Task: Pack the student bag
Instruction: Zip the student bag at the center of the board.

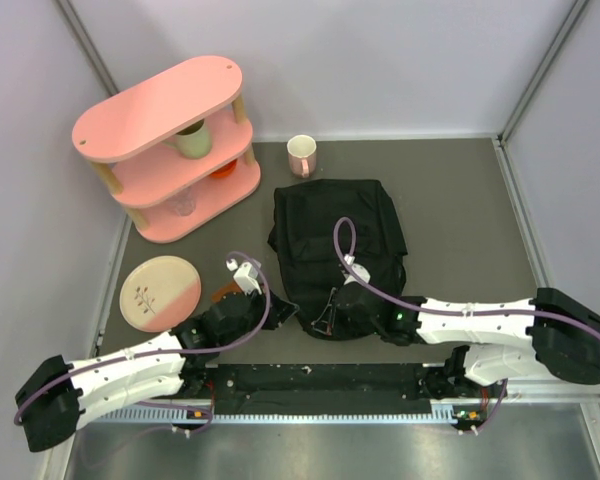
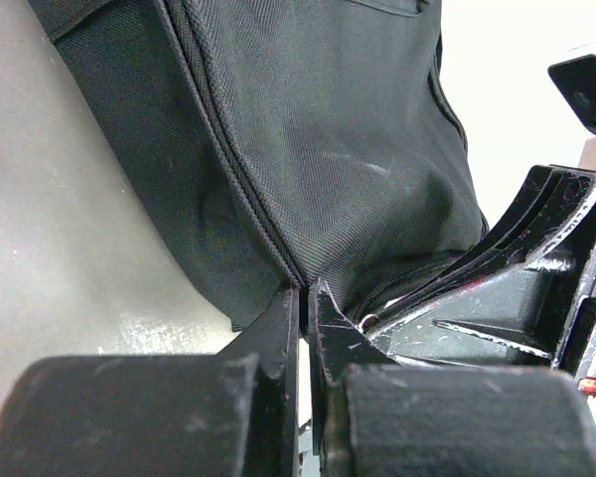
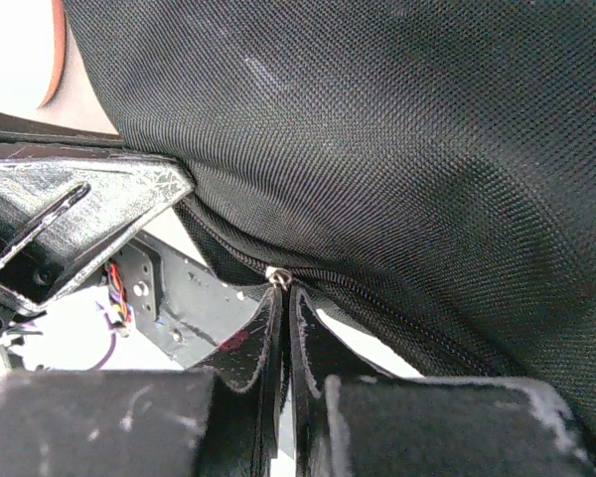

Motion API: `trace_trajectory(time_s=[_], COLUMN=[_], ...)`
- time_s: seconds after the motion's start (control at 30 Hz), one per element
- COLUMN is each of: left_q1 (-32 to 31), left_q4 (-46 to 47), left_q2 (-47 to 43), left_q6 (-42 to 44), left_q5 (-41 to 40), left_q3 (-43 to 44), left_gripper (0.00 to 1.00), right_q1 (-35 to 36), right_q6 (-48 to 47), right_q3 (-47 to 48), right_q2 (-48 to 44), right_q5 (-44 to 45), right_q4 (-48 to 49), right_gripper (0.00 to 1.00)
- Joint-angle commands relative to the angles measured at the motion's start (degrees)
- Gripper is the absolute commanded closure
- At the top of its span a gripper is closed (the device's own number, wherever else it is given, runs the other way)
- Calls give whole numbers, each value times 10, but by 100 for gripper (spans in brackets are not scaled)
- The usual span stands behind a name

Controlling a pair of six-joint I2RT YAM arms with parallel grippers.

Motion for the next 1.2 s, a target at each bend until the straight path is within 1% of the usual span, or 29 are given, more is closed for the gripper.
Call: trace_trajectory(time_s=[0.0,0.07,0.13,0.3,0.37,0.43,0.63,0.83,0.93,1.1,1.13,1.17], left_q1=[-2,-2,-2,-2,-1,0,30,72,78,78,78,79], left_q4=[27,21,13,-52,-73,-79,-83,-76,-61,-28,-20,-16], left_q2=[-9,-10,-12,-29,-38,-48,-50,-46,-43,-42,-42,-41], left_q6=[5,1,-4,-8,-6,0,2,12,23,26,30,30], left_q5=[20,20,11,-30,-47,-51,-31,-2,10,49,67,71], left_q3=[-1,-2,-2,3,4,4,-2,1,3,-7,-10,-11], left_gripper=[100,100,100,100,100,100,100,100,100,100,100,100], right_q1=[-3,-4,-5,-10,-22,-34,-49,-58,-58,-58,-58,-58], right_q6=[-4,-7,-29,-97,-112,-129,-146,-168,-173,-141,-135,-121], right_q3=[29,28,33,52,53,49,43,37,39,36,35,33], right_q2=[-2,-7,-17,-45,-57,-67,-81,-82,-75,-76,-75,-74], right_q5=[8,15,14,15,0,-19,-23,-66,-79,-73,-73,-72], right_q4=[37,32,23,-54,-76,-89,-136,-145,-139,-88,-74,-65], right_gripper=[100,100,100,100,100,100,100,100,100,100,99,93])
